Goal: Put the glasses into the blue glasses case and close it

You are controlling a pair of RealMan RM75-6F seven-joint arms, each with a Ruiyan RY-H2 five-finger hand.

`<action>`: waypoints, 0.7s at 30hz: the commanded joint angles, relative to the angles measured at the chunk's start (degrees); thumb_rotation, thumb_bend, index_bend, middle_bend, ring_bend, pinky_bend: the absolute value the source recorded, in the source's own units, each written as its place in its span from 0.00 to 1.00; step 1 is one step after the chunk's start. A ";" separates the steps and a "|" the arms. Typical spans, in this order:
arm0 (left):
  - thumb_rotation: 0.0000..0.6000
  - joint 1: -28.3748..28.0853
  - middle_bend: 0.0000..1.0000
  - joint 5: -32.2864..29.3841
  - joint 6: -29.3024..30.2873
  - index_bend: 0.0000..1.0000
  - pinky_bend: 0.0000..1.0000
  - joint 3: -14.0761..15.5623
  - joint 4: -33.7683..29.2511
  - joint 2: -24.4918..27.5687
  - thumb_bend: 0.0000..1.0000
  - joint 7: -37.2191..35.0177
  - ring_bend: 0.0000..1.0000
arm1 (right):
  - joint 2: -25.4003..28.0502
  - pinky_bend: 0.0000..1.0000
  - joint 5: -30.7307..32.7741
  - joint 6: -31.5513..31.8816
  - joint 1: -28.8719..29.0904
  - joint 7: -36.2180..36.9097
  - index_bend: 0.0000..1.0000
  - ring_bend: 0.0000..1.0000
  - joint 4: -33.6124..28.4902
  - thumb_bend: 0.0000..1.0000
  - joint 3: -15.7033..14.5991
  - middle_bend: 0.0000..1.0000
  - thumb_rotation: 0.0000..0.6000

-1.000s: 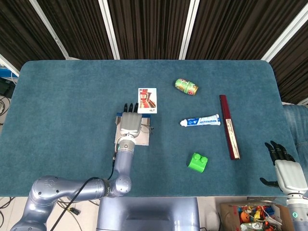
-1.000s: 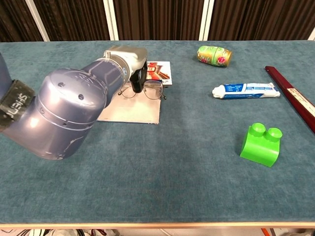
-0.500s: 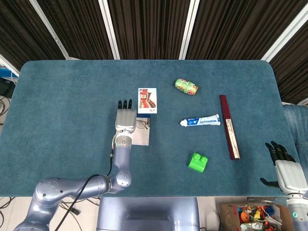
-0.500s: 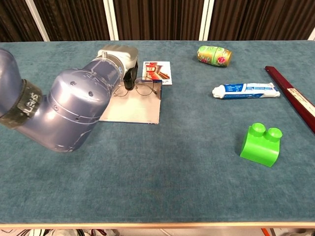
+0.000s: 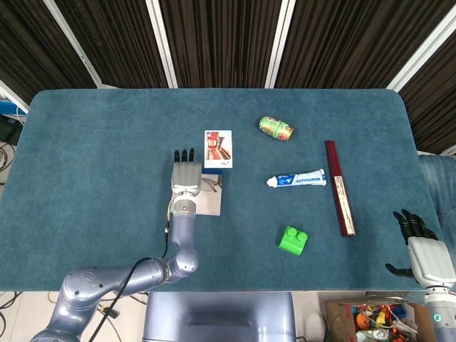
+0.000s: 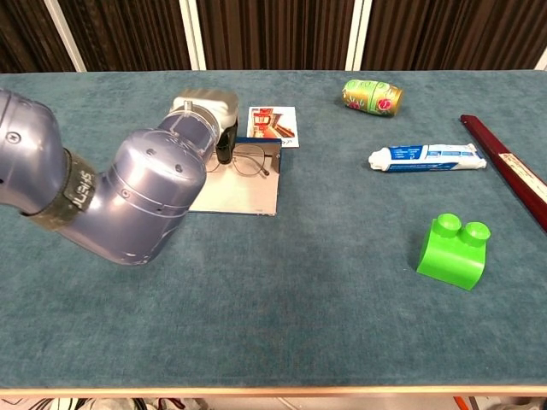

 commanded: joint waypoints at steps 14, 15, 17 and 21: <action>1.00 -1.17 0.02 0.74 -0.67 0.53 0.00 -1.99 4.59 -2.71 0.42 0.35 0.00 | 0.12 0.23 0.01 -0.18 0.10 0.22 0.00 0.01 0.00 0.07 -0.03 0.00 1.00; 1.00 -1.14 0.02 0.76 -0.59 0.53 0.00 -2.06 4.61 -2.74 0.42 0.47 0.00 | 0.13 0.23 -0.01 -0.20 0.10 0.23 0.00 0.01 -0.01 0.07 -0.05 0.00 1.00; 1.00 -0.98 0.02 0.75 -0.43 0.53 0.00 -2.14 4.43 -2.75 0.42 0.74 0.00 | 0.16 0.23 -0.01 -0.22 0.09 0.24 0.00 0.01 -0.02 0.07 -0.07 0.00 1.00; 1.00 -0.44 0.02 0.41 -0.15 0.53 0.00 -2.57 3.40 -2.60 0.42 1.05 0.00 | 0.19 0.23 0.02 -0.23 0.10 0.28 0.00 0.01 -0.07 0.07 -0.07 0.00 1.00</action>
